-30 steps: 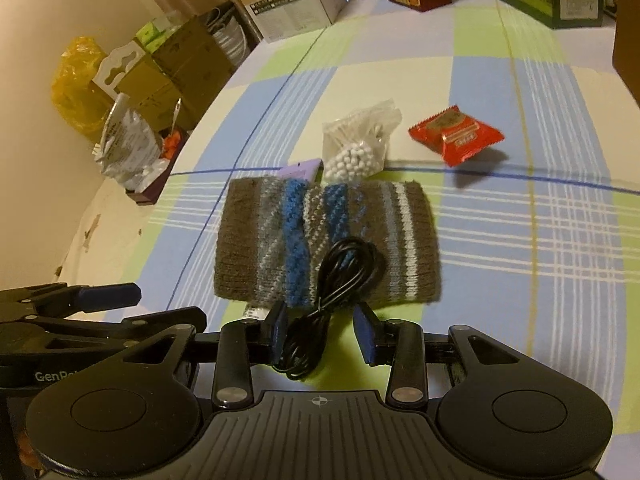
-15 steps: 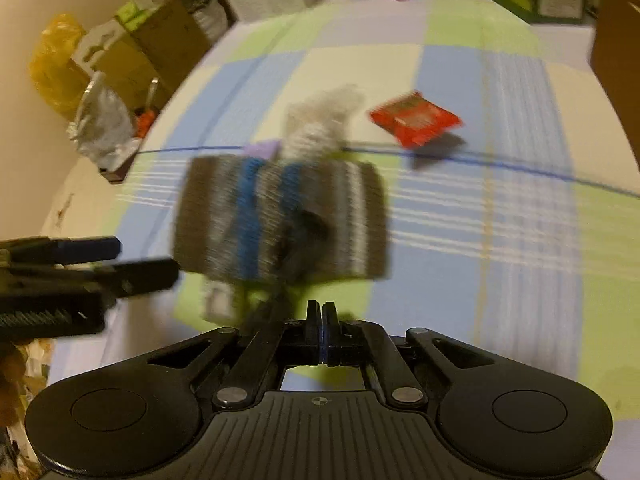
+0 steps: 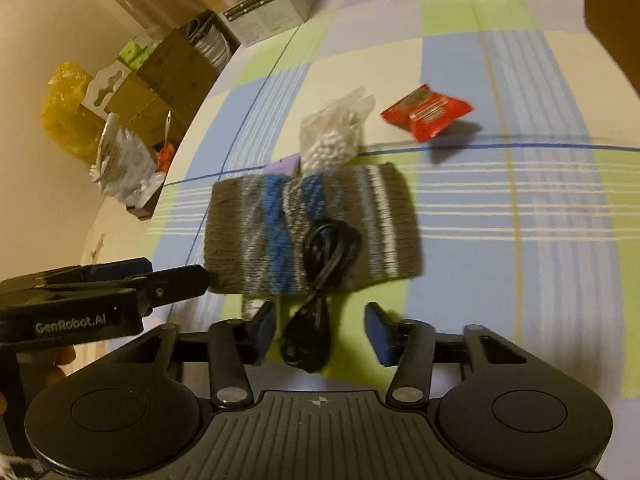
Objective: Organize objects
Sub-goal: 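Close the right tool on the black USB cable while the left grasps the knitted sleeve, then lift the cable and knitted sleeve and carry both over the cardboard box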
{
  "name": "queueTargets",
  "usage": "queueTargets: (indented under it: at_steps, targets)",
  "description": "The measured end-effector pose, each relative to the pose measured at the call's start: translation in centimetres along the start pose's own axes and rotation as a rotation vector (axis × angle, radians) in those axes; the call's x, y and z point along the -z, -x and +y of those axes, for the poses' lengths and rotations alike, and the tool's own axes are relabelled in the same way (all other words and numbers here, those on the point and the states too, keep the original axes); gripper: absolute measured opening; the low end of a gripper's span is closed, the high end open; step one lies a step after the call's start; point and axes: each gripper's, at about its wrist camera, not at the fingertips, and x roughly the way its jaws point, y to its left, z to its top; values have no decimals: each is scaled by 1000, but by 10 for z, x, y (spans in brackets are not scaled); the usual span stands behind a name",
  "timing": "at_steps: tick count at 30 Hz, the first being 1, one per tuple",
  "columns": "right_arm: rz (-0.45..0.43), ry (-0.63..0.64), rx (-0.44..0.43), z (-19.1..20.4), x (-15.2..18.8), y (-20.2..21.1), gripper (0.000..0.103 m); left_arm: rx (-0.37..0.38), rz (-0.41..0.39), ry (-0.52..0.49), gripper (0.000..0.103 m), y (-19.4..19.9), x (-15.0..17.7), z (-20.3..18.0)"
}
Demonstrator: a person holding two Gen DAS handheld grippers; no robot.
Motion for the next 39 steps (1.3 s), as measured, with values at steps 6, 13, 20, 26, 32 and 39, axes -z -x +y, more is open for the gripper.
queueTargets:
  at_steps: [6,13,20,26,32,39]
  targets:
    - [19,-11,13,3,-1,-17,23,-5,-1,14,79,1,1,6]
    - [36,77,131,3,1,-6,19,40,-10,9,79,-5,-4,-3]
    - [13,55,262,-37,7,24,19,92,-22,1,78,-21,-17,-15]
    - [-13,3,347,-81,8,59,19,95,-11,-29,45,-36,-24,-27]
    - [-13,50,398,-101,17,83,19,91,-39,-33,16,-25,-23,-38]
    - [13,121,391,-115,31,98,19,144,-15,-4,12,-4,10,-60]
